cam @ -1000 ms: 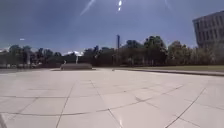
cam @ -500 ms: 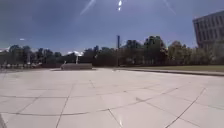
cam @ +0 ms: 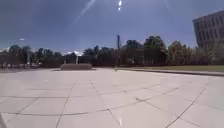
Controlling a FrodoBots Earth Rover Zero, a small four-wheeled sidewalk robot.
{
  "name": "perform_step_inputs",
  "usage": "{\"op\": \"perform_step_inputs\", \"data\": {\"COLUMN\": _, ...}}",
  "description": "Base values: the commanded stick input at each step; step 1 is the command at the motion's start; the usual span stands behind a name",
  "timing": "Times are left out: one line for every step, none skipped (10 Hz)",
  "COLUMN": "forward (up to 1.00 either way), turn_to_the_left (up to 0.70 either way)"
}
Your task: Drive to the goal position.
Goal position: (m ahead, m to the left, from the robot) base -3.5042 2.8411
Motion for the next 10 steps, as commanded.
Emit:
{"op": "perform_step_inputs", "data": {"forward": 0.0, "turn_to_the_left": 0.0}}
{"op": "perform_step_inputs", "data": {"forward": 0.0, "turn_to_the_left": 0.0}}
{"op": "perform_step_inputs", "data": {"forward": 0.0, "turn_to_the_left": 0.0}}
{"op": "perform_step_inputs", "data": {"forward": 0.02, "turn_to_the_left": 0.0}}
{"op": "perform_step_inputs", "data": {"forward": 0.04, "turn_to_the_left": 0.0}}
{"op": "perform_step_inputs", "data": {"forward": 0.55, "turn_to_the_left": 0.06}}
{"op": "perform_step_inputs", "data": {"forward": 0.7, "turn_to_the_left": 0.25}}
{"op": "perform_step_inputs", "data": {"forward": 0.7, "turn_to_the_left": 0.35}}
{"op": "perform_step_inputs", "data": {"forward": 0.7, "turn_to_the_left": 0.35}}
{"op": "perform_step_inputs", "data": {"forward": 0.7, "turn_to_the_left": 0.35}}
